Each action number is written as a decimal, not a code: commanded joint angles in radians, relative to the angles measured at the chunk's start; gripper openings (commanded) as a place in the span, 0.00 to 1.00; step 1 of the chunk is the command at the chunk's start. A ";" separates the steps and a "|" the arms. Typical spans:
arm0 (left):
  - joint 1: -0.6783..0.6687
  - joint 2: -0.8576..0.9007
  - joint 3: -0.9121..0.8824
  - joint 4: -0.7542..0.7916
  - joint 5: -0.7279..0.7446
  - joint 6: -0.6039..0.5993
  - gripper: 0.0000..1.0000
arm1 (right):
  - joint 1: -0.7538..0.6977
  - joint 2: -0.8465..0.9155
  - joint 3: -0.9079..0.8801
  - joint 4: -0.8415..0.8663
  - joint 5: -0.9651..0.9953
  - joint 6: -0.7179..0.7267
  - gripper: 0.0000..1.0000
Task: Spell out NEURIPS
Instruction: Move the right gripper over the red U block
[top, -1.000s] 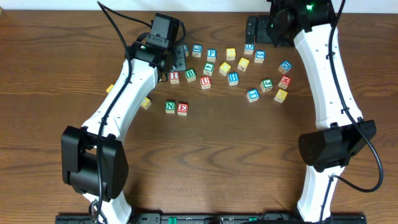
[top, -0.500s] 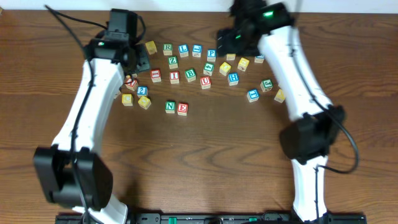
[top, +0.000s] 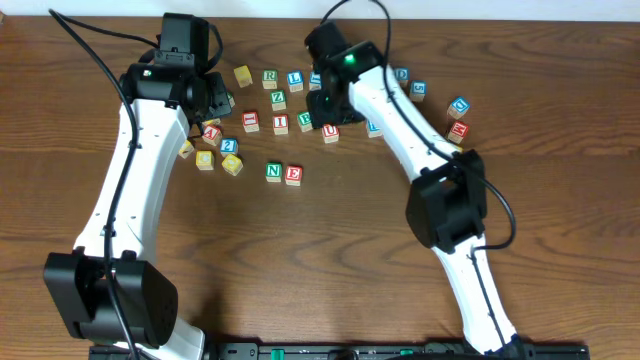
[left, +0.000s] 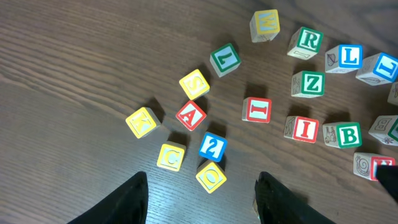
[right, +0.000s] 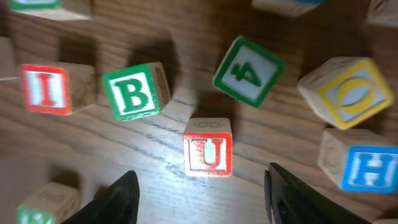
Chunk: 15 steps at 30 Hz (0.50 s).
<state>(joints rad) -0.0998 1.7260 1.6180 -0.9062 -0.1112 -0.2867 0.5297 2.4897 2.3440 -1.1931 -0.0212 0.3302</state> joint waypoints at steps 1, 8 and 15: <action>0.003 -0.001 0.016 -0.006 -0.013 0.013 0.55 | 0.011 0.033 0.000 0.002 0.049 0.041 0.60; 0.003 -0.001 0.016 -0.010 -0.013 0.013 0.55 | 0.015 0.066 -0.002 0.027 0.054 0.067 0.51; 0.003 -0.001 0.016 -0.010 -0.013 0.013 0.55 | 0.015 0.090 -0.002 0.046 0.056 0.067 0.43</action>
<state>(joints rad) -0.0998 1.7260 1.6180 -0.9127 -0.1112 -0.2867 0.5400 2.5504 2.3432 -1.1526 0.0193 0.3843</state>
